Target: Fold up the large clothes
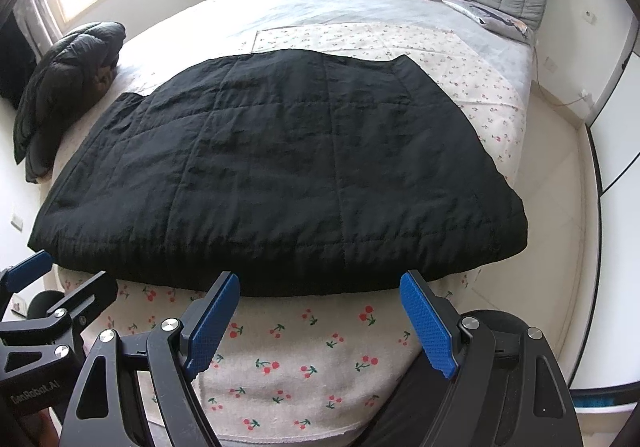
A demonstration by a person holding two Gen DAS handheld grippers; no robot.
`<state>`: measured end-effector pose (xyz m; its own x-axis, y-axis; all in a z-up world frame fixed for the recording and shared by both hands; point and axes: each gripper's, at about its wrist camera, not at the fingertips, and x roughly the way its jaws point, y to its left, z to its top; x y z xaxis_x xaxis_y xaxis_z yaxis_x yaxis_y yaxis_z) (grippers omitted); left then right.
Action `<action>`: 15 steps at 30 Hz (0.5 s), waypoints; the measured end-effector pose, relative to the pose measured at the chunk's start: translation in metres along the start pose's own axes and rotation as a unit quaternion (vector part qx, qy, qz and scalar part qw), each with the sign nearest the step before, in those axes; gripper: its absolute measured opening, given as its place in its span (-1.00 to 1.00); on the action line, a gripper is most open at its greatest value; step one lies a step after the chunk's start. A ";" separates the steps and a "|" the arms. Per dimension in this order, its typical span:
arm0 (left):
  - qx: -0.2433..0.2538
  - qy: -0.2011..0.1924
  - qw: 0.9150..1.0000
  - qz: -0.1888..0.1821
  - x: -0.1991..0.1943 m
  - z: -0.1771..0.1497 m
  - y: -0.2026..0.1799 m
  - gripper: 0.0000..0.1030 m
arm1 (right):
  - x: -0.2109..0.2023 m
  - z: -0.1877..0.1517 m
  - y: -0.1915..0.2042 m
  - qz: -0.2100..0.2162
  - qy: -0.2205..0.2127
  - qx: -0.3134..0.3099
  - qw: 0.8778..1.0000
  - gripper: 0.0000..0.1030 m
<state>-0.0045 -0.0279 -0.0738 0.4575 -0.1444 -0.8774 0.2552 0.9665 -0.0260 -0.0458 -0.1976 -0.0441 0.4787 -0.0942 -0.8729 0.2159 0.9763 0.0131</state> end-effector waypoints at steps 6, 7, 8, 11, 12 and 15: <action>-0.001 -0.006 1.000 -0.002 -0.002 0.001 0.002 0.98 | 0.000 0.000 0.001 0.000 -0.003 0.001 1.000 0.62; -0.001 -0.007 1.000 -0.002 -0.002 0.001 0.002 0.98 | -0.001 0.000 0.001 0.000 -0.002 0.001 1.000 0.62; -0.001 -0.007 1.000 -0.002 -0.002 0.001 0.002 0.98 | -0.001 0.000 0.001 0.000 -0.002 0.002 1.000 0.62; -0.002 -0.009 1.000 -0.001 -0.004 0.000 0.001 0.98 | 0.000 0.000 0.000 0.000 -0.001 0.003 1.000 0.62; -0.002 -0.009 1.000 -0.001 -0.004 0.001 0.001 0.98 | -0.001 0.000 0.000 0.000 -0.001 0.003 1.000 0.62; -0.003 -0.011 1.000 -0.001 -0.005 0.001 0.002 0.98 | -0.001 0.000 0.000 0.001 -0.002 0.003 1.000 0.62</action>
<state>-0.0054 -0.0252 -0.0694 0.4752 -0.1512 -0.8668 0.2519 0.9673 -0.0307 -0.0460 -0.1975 -0.0436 0.4816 -0.0935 -0.8714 0.2207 0.9752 0.0173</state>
